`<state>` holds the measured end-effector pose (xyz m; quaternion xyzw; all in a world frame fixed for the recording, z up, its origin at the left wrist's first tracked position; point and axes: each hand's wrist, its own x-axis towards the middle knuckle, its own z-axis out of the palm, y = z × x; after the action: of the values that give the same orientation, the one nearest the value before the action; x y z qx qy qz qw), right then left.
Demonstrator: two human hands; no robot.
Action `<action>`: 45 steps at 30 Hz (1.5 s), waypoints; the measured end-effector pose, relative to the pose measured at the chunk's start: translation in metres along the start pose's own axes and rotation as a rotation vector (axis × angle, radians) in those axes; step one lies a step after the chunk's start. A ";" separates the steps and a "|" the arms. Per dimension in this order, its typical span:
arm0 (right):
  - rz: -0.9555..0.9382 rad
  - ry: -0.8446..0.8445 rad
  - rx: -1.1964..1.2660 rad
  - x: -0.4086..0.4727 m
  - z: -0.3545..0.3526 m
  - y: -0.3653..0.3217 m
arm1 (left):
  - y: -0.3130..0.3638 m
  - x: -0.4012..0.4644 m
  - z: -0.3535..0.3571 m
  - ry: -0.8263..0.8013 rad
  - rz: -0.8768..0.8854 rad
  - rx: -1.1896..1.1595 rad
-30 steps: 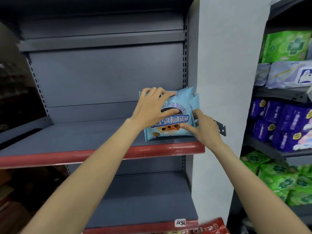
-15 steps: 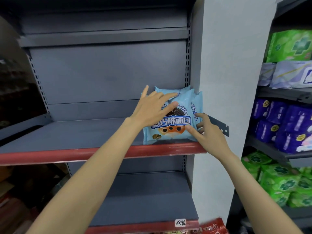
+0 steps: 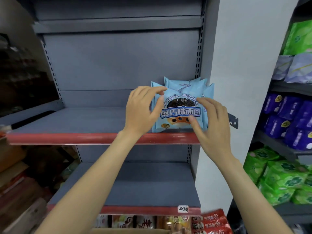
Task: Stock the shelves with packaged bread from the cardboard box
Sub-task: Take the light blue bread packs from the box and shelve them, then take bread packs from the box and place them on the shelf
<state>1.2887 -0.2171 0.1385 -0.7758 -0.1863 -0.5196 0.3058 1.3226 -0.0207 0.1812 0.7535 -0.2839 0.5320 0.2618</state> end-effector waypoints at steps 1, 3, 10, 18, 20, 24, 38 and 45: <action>-0.063 0.049 0.019 -0.007 0.003 -0.008 | 0.004 -0.012 -0.008 0.022 -0.077 -0.054; -0.153 0.105 0.058 -0.027 0.012 -0.025 | 0.011 -0.040 -0.025 0.016 -0.243 -0.152; -0.055 -0.213 0.250 -0.147 0.047 -0.085 | -0.001 -0.189 -0.099 -0.390 -0.792 -0.224; 0.362 -1.303 0.213 -0.324 0.101 -0.119 | -0.045 -0.413 -0.194 -0.769 -1.300 -0.071; 0.421 -1.425 0.171 -0.368 0.117 -0.126 | -0.054 -0.462 -0.206 -0.771 -1.367 -0.069; 0.605 -1.510 0.121 -0.435 0.154 -0.138 | -0.077 -0.532 -0.207 -0.886 -1.450 -0.018; 0.365 -1.692 -0.198 -0.525 0.309 -0.121 | -0.162 -0.625 -0.131 -0.864 -1.541 -0.089; 0.620 -1.551 -0.072 -0.518 0.298 -0.121 | -0.185 -0.638 -0.110 -0.763 -1.732 -0.177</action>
<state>1.2193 0.0868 -0.3850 -0.9387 -0.1052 0.2640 0.1950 1.2073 0.2809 -0.4092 0.8025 0.2679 -0.1523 0.5110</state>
